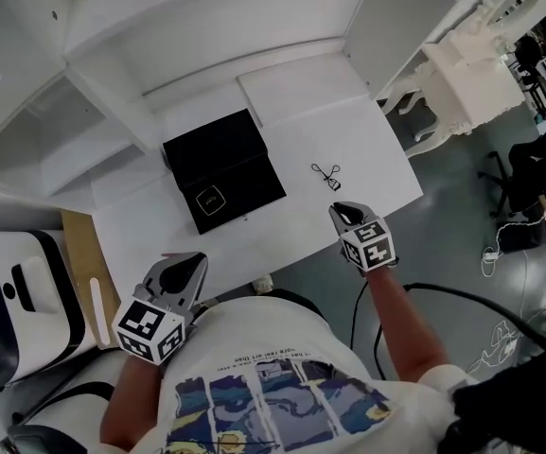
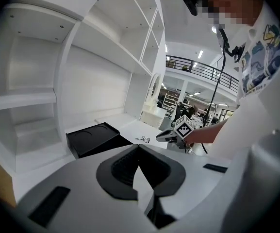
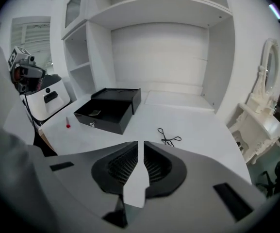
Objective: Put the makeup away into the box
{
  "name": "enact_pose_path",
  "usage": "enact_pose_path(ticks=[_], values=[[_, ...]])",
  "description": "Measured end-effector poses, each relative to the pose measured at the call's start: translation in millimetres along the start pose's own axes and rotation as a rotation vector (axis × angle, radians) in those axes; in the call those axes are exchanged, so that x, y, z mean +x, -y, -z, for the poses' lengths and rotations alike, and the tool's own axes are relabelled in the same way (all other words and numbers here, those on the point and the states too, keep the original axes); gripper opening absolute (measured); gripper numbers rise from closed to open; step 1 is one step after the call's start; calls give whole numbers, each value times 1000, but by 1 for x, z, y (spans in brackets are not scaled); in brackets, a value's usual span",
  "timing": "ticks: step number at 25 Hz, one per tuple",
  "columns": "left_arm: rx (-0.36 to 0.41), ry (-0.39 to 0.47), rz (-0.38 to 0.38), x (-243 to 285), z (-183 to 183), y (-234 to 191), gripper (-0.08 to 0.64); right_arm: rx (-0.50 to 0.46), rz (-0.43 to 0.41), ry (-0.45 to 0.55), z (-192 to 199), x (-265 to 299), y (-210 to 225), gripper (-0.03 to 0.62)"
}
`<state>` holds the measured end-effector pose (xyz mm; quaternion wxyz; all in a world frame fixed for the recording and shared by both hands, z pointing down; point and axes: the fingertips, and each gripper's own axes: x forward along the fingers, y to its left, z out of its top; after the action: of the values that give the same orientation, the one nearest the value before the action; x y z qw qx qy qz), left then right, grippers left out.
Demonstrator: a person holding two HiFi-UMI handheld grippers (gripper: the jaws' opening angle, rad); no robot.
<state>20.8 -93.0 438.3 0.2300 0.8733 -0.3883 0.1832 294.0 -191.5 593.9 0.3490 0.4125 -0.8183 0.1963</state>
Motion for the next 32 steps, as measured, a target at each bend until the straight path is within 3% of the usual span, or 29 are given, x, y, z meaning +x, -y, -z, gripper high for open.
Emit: enact_pose_path(ticks=[5,10,20,25,32], values=[[-12,-2,-32,6,0,5,14,-9,45,-26,12,17,42,93],[-27,-7,-69,6,3,7,14,-32,55,-55,19,39,68,100],[-37,-18,-138,-4,2,3,14,-76,13,-124,28,80,82,87],[-43,-12,-150,-6,2,1,14,-73,21,-132,29,84,82,40],[-41,-5,-152,-9,4,-6,14,-60,34,-123,28,81,82,34]])
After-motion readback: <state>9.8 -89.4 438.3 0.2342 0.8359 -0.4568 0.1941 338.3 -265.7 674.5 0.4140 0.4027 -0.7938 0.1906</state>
